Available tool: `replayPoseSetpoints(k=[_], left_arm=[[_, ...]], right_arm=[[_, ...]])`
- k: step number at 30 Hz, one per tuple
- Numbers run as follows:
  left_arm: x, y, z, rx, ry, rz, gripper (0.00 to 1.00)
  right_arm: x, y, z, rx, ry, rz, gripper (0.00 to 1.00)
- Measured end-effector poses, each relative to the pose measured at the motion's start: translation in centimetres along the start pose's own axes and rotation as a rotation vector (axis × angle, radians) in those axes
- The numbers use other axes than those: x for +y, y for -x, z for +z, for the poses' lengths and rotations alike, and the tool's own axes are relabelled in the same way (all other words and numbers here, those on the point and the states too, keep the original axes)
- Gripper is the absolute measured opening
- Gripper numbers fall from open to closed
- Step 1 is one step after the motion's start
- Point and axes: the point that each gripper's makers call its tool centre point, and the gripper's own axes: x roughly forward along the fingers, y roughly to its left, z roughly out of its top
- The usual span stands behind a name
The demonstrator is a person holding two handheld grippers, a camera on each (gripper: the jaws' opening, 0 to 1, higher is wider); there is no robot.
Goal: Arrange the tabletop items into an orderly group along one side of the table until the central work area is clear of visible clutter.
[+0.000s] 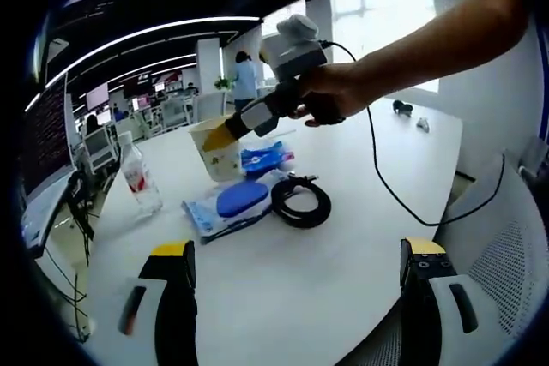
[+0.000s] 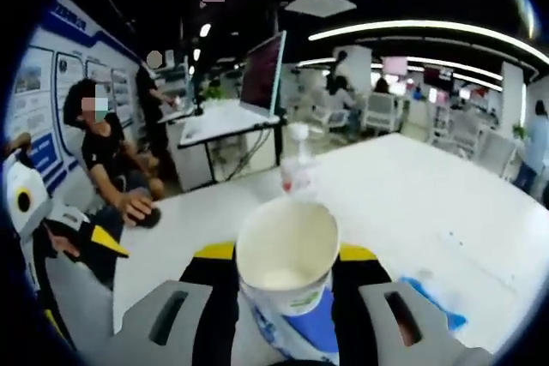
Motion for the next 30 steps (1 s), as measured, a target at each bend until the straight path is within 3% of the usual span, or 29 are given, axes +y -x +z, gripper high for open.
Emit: replayPoseSetpoints(k=[10, 17, 30], left_arm=[[0.4, 0.1, 0.0, -0.004, 0.018, 0.012, 0.99], [0.5, 0.1, 0.0, -0.003, 0.02, 0.018, 0.99], [0.7, 0.1, 0.0, 0.0, 0.031, 0.026, 0.99]], right_arm=[[-1.4, -2.0, 0.8, -0.043, -0.099, -0.029, 0.38], [-0.7, -2.5, 0.1, -0.026, -0.097, -0.022, 0.38], [-2.2, -4.4, 0.2, -0.017, -0.129, -0.042, 0.38]])
